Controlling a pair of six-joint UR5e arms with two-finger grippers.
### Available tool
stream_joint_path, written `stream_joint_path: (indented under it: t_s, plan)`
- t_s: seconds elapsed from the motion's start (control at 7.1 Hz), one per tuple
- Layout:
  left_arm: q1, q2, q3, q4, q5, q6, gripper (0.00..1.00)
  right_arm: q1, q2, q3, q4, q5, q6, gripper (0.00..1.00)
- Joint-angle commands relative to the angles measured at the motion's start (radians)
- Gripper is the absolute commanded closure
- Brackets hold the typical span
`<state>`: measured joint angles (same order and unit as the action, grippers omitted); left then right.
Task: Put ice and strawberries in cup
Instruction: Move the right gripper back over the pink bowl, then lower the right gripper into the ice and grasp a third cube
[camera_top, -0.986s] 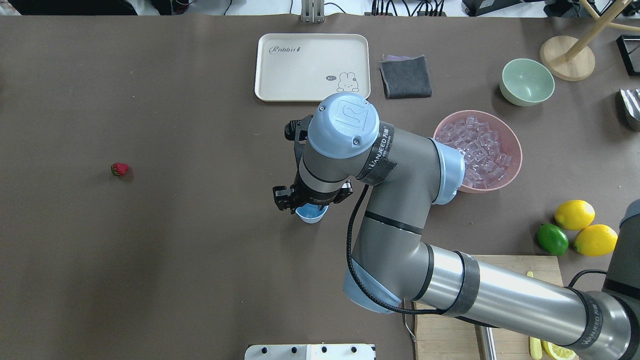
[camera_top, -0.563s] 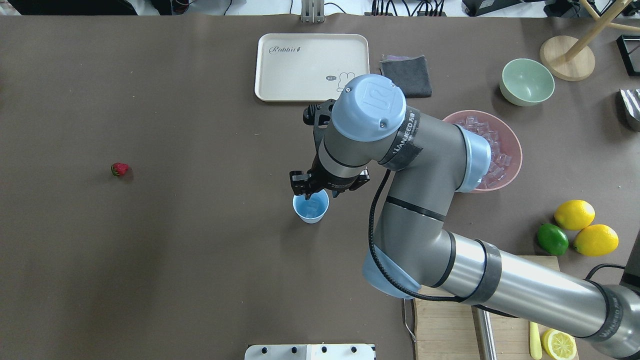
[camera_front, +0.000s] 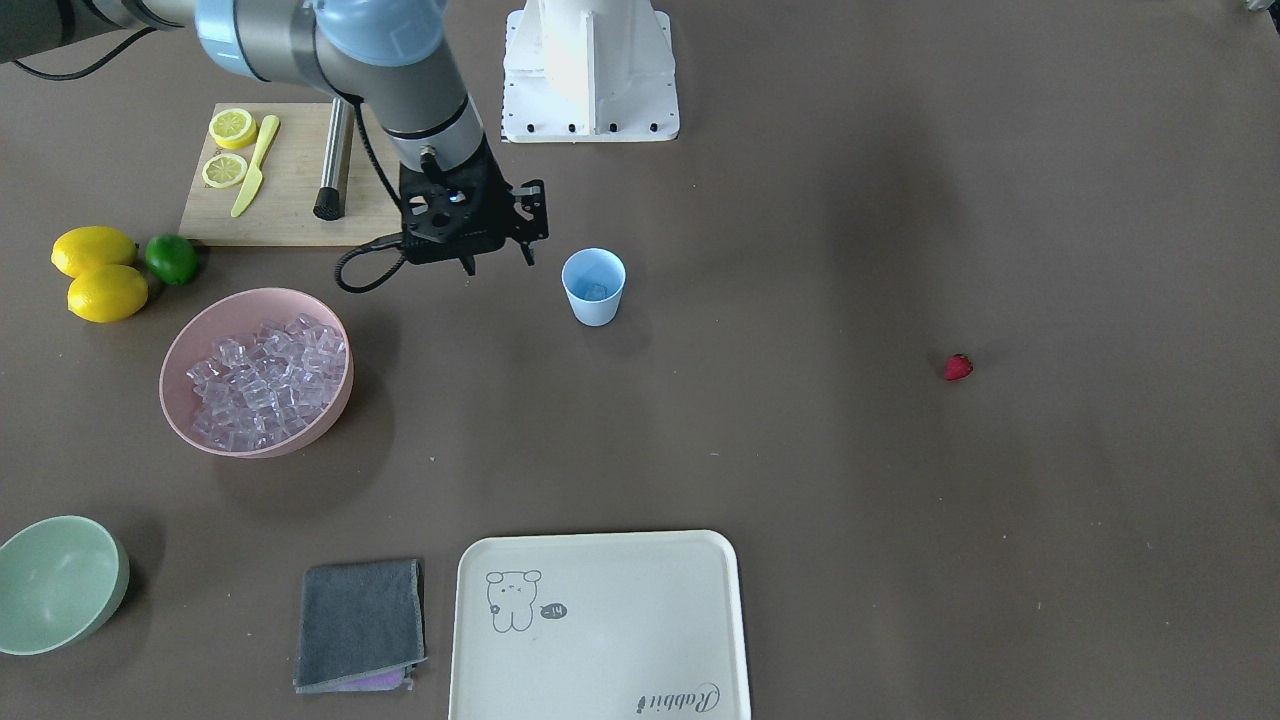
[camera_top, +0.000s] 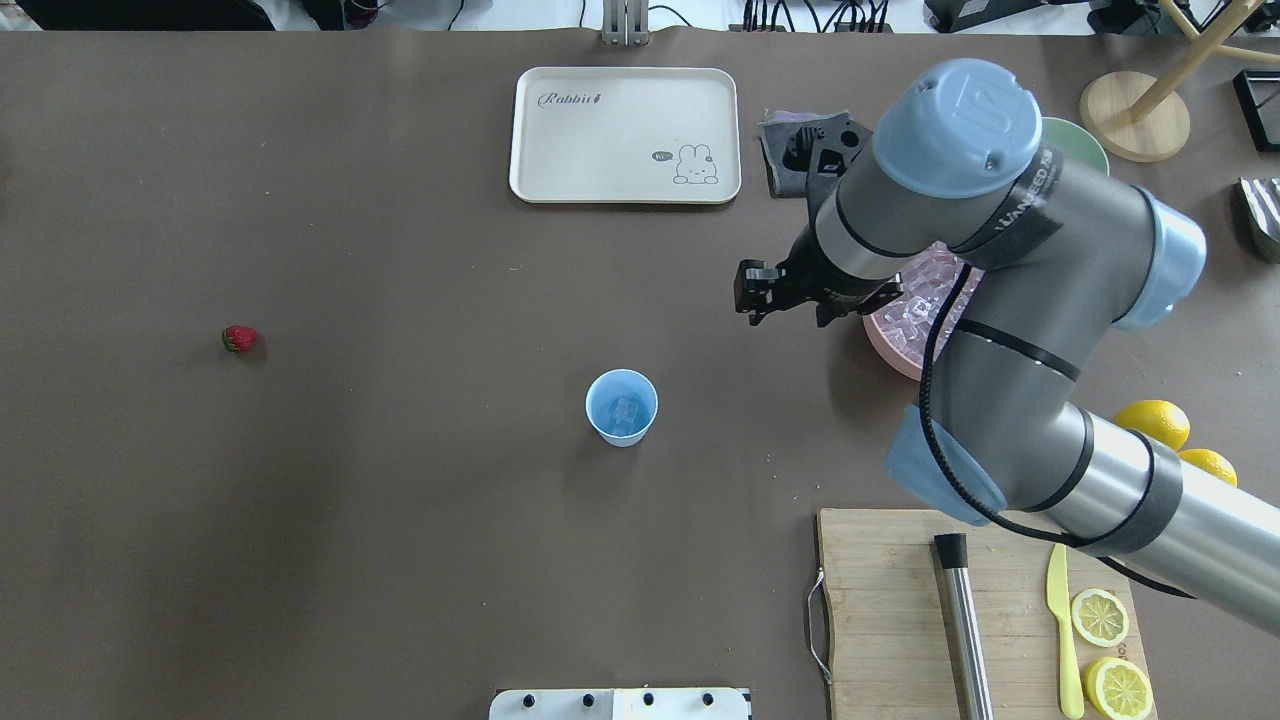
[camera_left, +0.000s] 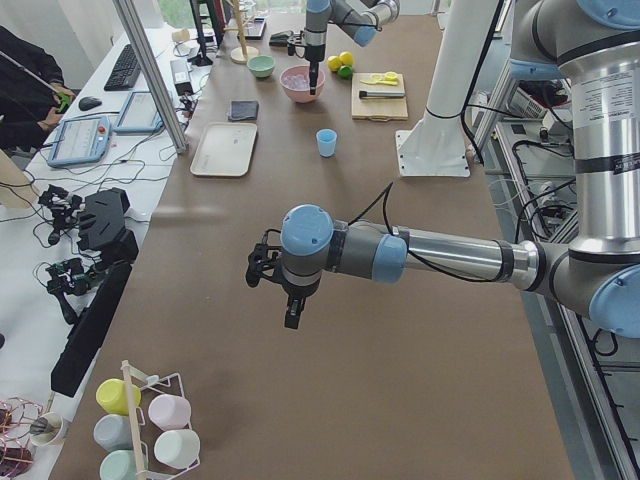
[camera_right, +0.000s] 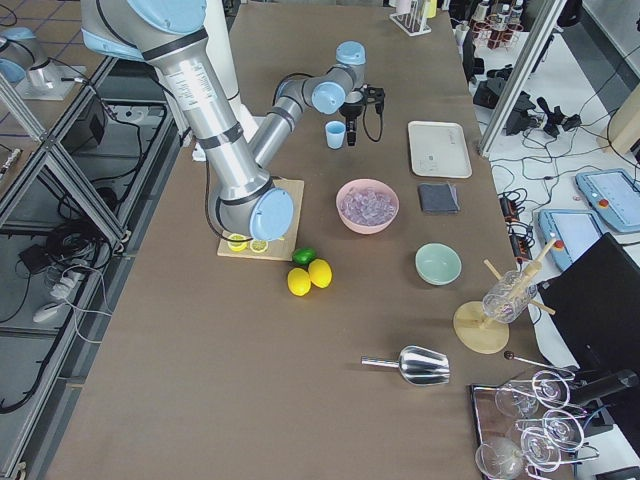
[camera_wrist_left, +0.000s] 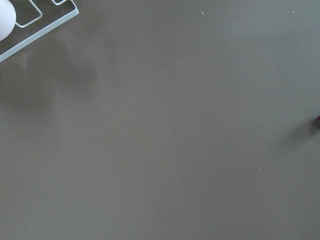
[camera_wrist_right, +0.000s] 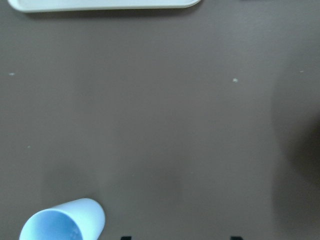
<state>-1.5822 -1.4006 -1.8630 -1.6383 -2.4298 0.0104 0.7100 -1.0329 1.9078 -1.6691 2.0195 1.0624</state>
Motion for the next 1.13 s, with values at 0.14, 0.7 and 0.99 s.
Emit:
stream_joint_path:
  t_s: [0.14, 0.7, 0.99]
  plan:
    - [-0.001, 0.0, 0.001, 0.0, 0.002, -0.001, 0.03, 0.084, -0.061, 0.005, -0.083, 0.008, -0.415, 0.3]
    - [-0.001, 0.0, 0.001, 0.0, 0.0, -0.001, 0.03, 0.099, -0.144, -0.053, -0.086, -0.092, -0.683, 0.3]
    - [-0.001, 0.0, -0.001, 0.0, 0.0, -0.001, 0.03, 0.092, -0.168, -0.102, -0.081, -0.107, -0.728, 0.29]
